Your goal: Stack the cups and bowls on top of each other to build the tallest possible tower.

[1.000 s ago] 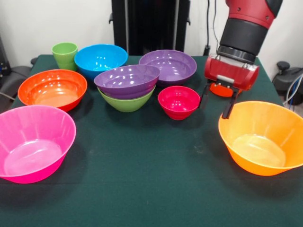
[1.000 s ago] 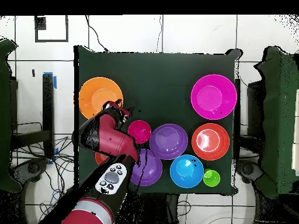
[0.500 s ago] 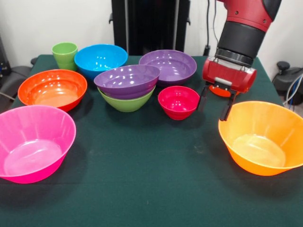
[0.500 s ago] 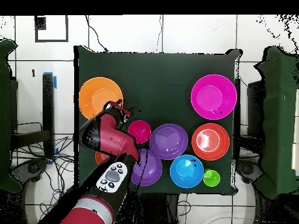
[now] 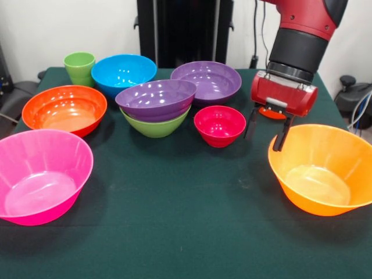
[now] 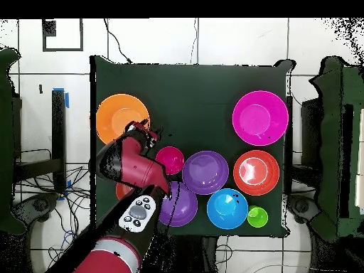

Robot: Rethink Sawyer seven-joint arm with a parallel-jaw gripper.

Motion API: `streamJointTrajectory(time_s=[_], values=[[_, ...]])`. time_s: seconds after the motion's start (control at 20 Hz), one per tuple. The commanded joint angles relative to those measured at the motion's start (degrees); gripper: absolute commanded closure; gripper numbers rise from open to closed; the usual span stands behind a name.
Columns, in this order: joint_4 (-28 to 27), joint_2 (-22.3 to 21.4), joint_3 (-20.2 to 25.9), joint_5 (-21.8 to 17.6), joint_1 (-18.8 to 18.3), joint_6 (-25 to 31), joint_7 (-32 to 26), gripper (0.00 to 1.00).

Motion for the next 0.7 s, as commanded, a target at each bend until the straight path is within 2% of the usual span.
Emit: streamJointTrajectory(time_s=[0.05, 0.7], values=[[-3.19, 3.14, 9.89, -1.67, -2.89, 1.98, 8.73, 0.00], [-2.81, 3.09, 10.65, -1.79, -3.08, 2.09, 8.60, 0.00]])
